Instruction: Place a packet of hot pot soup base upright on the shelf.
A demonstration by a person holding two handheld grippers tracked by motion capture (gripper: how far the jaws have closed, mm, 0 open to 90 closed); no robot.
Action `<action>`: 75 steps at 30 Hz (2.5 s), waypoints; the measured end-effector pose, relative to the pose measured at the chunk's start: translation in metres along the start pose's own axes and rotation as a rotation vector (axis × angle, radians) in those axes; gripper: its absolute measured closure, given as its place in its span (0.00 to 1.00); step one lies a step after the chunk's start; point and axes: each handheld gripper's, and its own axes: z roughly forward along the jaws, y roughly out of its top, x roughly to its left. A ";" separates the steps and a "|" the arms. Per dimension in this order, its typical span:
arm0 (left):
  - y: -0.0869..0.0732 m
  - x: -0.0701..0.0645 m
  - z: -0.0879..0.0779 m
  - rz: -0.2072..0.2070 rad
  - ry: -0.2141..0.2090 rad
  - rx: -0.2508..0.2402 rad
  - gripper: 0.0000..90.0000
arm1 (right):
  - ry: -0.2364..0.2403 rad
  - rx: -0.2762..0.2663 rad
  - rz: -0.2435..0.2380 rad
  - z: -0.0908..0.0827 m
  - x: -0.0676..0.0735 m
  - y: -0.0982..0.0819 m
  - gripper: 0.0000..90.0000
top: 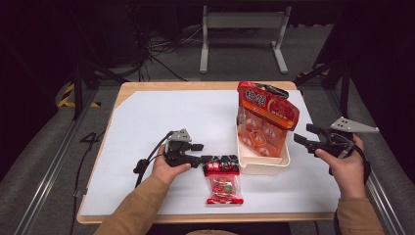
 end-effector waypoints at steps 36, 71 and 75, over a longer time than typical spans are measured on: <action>-0.008 -0.003 0.030 0.000 -0.064 0.139 0.67 | 0.012 0.006 0.001 0.005 0.000 -0.002 0.34; 0.009 -0.010 -0.004 0.028 -0.078 0.060 1.00 | 0.014 -0.011 0.008 0.002 -0.003 -0.002 0.33; 0.013 -0.013 -0.013 0.037 -0.076 0.041 1.00 | 0.015 -0.015 0.013 0.002 -0.004 -0.002 0.33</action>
